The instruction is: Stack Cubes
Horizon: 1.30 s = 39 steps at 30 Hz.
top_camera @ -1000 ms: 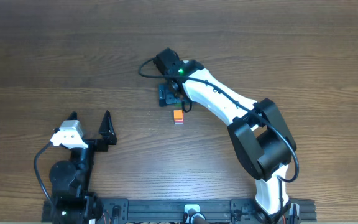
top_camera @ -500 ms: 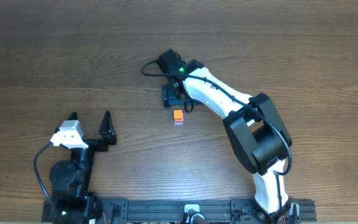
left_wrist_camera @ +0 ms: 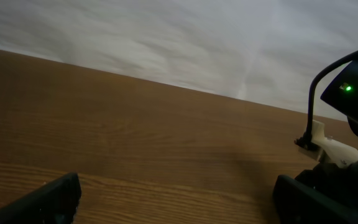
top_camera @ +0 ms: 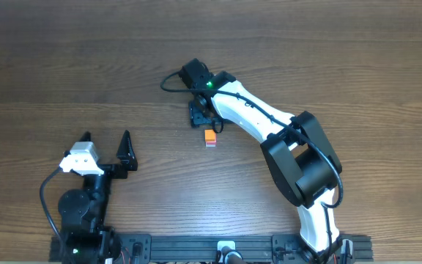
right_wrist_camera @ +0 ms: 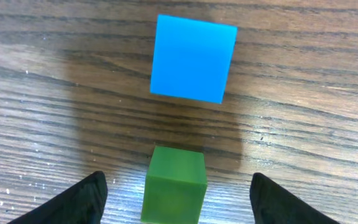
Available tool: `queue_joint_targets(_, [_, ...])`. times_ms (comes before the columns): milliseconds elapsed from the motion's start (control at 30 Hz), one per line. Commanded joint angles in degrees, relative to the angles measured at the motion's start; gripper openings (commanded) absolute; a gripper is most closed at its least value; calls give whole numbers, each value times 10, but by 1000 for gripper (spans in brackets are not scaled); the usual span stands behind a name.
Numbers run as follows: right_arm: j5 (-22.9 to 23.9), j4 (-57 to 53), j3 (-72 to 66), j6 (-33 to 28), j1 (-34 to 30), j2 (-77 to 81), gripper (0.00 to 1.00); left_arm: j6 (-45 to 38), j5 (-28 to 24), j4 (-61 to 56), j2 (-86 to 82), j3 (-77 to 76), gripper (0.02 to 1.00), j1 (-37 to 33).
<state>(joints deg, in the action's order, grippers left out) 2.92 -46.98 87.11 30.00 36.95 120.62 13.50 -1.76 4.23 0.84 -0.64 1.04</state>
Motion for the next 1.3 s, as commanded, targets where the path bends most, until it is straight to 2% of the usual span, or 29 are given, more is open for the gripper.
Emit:
queue_joint_targets(33, [-4, 2, 13, 4, 4, 5, 630, 6, -7, 0, -7, 3, 998, -3])
queue_joint_targets(100, [-8, 3, 13, 4, 5, 6, 566, 6, -7, 1, -7, 3, 1000, -3])
queue_joint_targets(333, [-23, 7, 13, 4, 8, 17, 498, 6, -7, 1, -7, 3, 1000, -3])
queue_joint_targets(567, [-23, 11, 13, 4, 8, 17, 358, 6, -7, 1, -7, 3, 998, -3])
queue_joint_targets(1100, [-22, 11, 13, 11, 7, 17, 159, 6, -7, 1, -7, 3, 998, -3])
queue_joint_targets(1300, [-15, -30, 45, 12, 6, 17, 84, 6, -7, 1, -7, 3, 1000, -3])
